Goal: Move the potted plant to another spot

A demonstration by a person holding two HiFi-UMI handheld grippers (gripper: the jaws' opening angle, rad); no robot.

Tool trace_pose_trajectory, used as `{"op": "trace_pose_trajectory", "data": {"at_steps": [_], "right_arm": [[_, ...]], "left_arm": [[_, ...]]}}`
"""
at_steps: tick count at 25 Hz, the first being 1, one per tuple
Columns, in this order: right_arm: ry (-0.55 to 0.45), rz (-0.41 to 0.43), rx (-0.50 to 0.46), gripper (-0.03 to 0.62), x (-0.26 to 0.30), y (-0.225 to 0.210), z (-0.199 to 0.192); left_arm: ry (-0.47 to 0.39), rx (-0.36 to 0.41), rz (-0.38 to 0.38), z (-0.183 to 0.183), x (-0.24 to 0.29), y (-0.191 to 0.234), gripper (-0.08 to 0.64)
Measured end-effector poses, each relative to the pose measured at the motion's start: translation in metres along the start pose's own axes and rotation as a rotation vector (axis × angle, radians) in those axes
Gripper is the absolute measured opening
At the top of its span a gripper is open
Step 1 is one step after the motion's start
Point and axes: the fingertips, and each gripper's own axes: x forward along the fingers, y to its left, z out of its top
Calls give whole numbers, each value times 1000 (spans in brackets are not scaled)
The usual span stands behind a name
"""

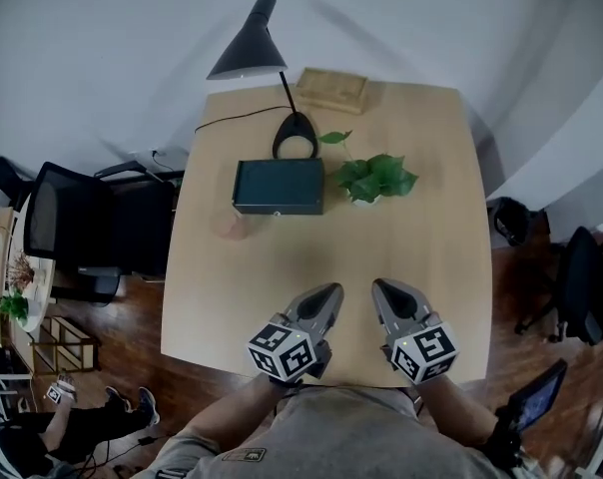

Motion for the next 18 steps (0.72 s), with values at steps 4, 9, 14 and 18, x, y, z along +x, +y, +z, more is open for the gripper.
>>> {"op": "trace_pose_trajectory", "data": {"at_steps": [4,9,14,18], "right_arm": [[27,-28,-23,5,28,-21,-3],[82,-64,-72,5,65,-53,-15],[150,-94,-100,5,103,-87,-38],[220,-108,-106,5,124,-104,-65]], "left_arm": [[30,26,11,3,22,25,2],[71,56,42,1,58,63,2],[118,120,68,-7,97,99,2],[156,180,75,-17,121,118,2]]}}
